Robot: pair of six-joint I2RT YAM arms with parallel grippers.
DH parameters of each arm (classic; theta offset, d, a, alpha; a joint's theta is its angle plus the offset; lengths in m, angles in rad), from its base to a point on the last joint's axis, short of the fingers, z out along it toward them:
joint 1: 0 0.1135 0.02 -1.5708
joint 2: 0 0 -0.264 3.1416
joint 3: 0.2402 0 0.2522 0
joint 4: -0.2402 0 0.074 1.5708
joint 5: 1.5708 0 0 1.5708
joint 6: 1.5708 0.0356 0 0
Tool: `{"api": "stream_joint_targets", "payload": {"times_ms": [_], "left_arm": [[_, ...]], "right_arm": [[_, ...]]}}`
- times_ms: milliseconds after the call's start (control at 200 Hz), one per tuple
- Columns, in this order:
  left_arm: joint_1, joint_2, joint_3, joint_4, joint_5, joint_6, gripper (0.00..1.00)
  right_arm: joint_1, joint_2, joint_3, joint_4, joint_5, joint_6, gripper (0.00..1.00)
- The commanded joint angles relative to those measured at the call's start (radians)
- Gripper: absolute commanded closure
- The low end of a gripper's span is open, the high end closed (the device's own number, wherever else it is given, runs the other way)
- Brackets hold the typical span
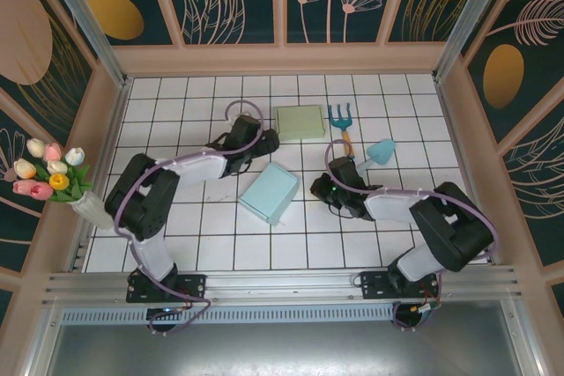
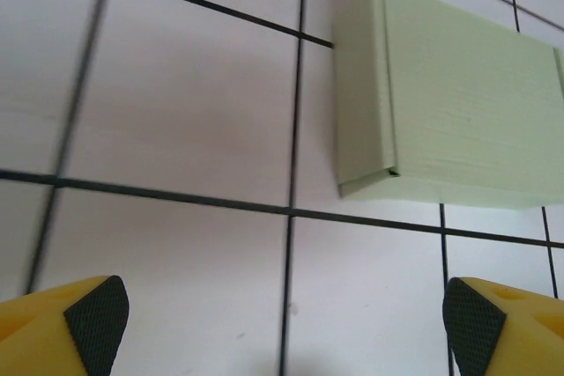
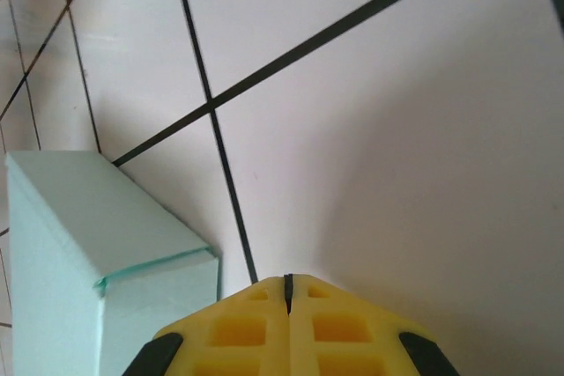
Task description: Fold the paper box
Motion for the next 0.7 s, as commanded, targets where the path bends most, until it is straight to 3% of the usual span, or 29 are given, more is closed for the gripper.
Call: {"api": "stream_joint_targets", "payload": {"times_ms": [0, 280, 696], "left_arm": [[-0.002, -0.135, -0.128, 0.029, 0.006, -0.020, 0.06], [-0.003, -0.290, -0.436, 0.251, 0.190, -0.009, 0.06], [-0.003, -0.277, -0.544, 0.399, 0.318, -0.083, 0.08]], "right_arm": [[0.056, -0.070, -0.026, -0.105, 0.042, -0.029, 1.00], [0.269, -0.091, -0.124, 0.101, -0.025, 0.158, 1.00], [0.399, 0.024, -0.082, 0.181, 0.009, 0.246, 1.00]]}}
